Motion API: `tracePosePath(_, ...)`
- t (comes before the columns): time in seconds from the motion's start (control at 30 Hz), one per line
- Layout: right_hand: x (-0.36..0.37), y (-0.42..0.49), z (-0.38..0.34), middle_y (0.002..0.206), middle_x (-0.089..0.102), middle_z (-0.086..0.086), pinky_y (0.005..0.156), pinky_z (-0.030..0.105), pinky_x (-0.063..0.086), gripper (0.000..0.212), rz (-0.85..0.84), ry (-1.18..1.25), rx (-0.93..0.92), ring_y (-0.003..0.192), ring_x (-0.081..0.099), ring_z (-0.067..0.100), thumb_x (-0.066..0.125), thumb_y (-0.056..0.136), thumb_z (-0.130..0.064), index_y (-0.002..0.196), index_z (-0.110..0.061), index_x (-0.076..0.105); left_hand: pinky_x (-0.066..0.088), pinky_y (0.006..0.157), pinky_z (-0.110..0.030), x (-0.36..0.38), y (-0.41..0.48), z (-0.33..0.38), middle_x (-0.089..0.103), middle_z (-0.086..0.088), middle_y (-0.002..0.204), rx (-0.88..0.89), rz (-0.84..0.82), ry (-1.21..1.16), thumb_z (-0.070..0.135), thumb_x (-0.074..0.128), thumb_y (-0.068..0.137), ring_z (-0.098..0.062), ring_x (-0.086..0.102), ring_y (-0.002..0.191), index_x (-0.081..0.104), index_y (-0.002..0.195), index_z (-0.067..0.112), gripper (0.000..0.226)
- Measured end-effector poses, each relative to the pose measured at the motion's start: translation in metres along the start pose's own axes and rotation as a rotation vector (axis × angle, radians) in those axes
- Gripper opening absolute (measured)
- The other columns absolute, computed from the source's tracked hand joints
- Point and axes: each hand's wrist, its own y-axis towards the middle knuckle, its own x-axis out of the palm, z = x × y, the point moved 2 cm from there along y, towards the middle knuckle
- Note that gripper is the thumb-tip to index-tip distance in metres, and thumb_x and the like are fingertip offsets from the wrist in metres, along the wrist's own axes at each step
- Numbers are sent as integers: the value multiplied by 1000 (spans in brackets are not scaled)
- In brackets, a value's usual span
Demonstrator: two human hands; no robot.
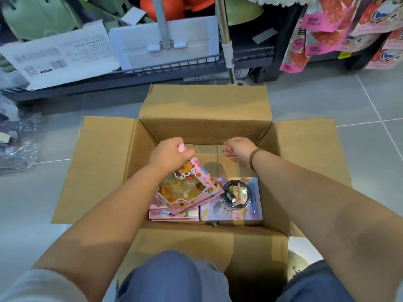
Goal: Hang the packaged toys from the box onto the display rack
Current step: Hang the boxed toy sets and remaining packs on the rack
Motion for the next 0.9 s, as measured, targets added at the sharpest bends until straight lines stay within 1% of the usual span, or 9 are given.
tracePosePath(0.17, -9, -5, -6, 63, 57, -1, 52, 18, 40, 15, 31, 215, 9, 45, 58, 4, 46, 97, -18, 83, -17, 52, 28, 55, -30, -42, 5, 13, 41, -6, 60, -166, 276, -463, 32, 61, 84, -18, 38, 58, 37, 63, 16, 36)
tracePosePath(0.2, -12, -6, -8, 66, 61, -1, 55, 18, 44, 14, 31, 288, 1, 54, 62, 5, 45, 97, -20, 91, -15, 56, 31, 53, -29, -47, 6, 13, 45, -2, 56, -239, 344, -573, 31, 59, 84, -16, 41, 55, 37, 62, 17, 35)
tracePosePath(0.3, -20, -8, -13, 109, 60, 4, 89, 31, 45, 41, 6, 464, -15, 99, 58, 16, 39, 99, -37, 129, -11, 51, 39, 55, -27, -52, 10, 10, 53, 3, 59, -490, 519, -934, 35, 54, 84, -18, 50, 58, 46, 64, 16, 29)
tracePosePath(0.4, -18, -14, -15, 123, 57, 4, 96, 33, 39, 57, -130, 548, -57, 108, 54, 17, 33, 96, -55, 135, -14, 45, 50, 60, -30, -39, 14, 10, 65, -2, 71, -667, 452, -1303, 40, 50, 81, -23, 61, 62, 64, 73, 15, 30)
tracePosePath(0.5, -6, -22, -24, 119, 62, 4, 98, 37, 44, 62, -251, 590, -116, 107, 59, 20, 32, 91, -64, 130, -18, 48, 54, 77, -54, -16, 17, 14, 74, -7, 95, -720, 293, -1483, 52, 50, 76, -30, 71, 80, 72, 87, 16, 44)
tracePosePath(0.6, 5, -25, -36, 121, 64, 10, 94, 46, 49, 48, -249, 659, -192, 107, 63, 29, 45, 96, -43, 136, -17, 47, 49, 87, -61, 1, 15, 27, 71, -13, 109, -693, 133, -1488, 55, 41, 85, -36, 67, 96, 68, 108, 15, 53)
tracePosePath(0.7, -1, -23, -33, 120, 65, 14, 90, 50, 52, 41, -143, 700, -226, 105, 64, 33, 56, 93, -27, 132, -14, 50, 53, 84, -48, 14, 12, 25, 70, -14, 100, -667, -7, -1400, 58, 25, 95, -31, 65, 93, 65, 108, 12, 62)
tracePosePath(0.77, -11, -19, -27, 110, 69, 11, 85, 47, 55, 28, -71, 693, -246, 98, 67, 30, 59, 92, -26, 118, -16, 58, 51, 80, -38, 20, 9, 8, 70, -11, 106, -632, -80, -1092, 64, 16, 94, -26, 65, 98, 65, 110, 10, 74)
tracePosePath(0.9, -28, -13, -14, 100, 72, 8, 80, 43, 57, 14, 34, 625, -237, 90, 70, 28, 62, 89, -31, 100, -22, 63, 31, 106, -37, 29, 1, -24, 46, -10, 143, -256, -259, -332, 54, 14, 98, -26, 40, 134, 45, 138, 11, 67)
